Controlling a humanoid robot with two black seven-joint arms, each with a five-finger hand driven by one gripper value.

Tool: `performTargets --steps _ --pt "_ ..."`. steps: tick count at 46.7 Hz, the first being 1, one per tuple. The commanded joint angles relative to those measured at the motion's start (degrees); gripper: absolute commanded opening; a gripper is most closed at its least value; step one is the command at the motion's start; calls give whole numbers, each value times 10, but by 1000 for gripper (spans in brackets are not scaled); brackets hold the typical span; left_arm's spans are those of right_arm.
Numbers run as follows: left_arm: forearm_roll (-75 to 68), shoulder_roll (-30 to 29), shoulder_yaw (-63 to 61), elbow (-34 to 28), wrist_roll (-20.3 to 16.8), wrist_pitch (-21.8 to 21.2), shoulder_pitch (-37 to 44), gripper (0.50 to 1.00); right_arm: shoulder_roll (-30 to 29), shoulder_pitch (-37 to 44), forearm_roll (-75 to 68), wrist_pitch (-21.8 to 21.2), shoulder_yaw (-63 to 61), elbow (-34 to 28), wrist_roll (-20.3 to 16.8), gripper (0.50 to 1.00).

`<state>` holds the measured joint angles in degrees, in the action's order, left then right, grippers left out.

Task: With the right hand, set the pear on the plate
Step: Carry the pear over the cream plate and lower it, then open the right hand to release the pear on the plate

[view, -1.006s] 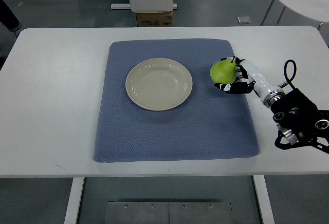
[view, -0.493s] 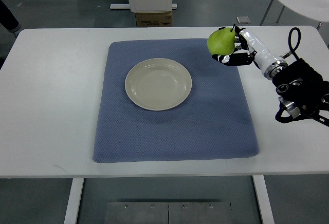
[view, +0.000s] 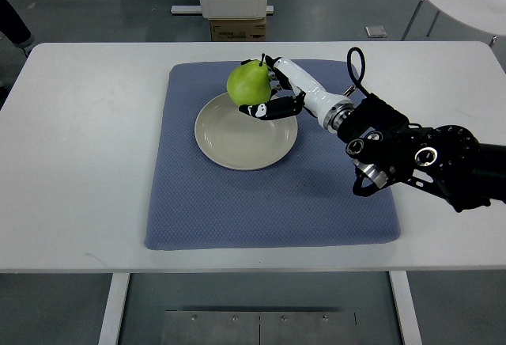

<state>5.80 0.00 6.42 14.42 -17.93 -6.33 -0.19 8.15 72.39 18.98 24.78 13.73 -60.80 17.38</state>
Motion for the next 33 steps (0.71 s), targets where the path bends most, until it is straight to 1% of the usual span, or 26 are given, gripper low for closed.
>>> performTargets --steps 1,6,15,28,33 --pt "0 0 0 0 0 0 0 1000 -21 -6 0 2 4 8 0 500" --pt "0 0 0 0 0 0 0 1000 -44 -15 0 3 5 23 -1 500" --pt "0 0 0 0 0 0 0 1000 -81 -31 0 4 23 74 0 500" --pt "0 0 0 0 0 0 0 1000 -82 -44 0 4 51 132 0 500" --pt "0 0 0 0 0 0 0 1000 -82 -46 1 4 53 140 1 500"
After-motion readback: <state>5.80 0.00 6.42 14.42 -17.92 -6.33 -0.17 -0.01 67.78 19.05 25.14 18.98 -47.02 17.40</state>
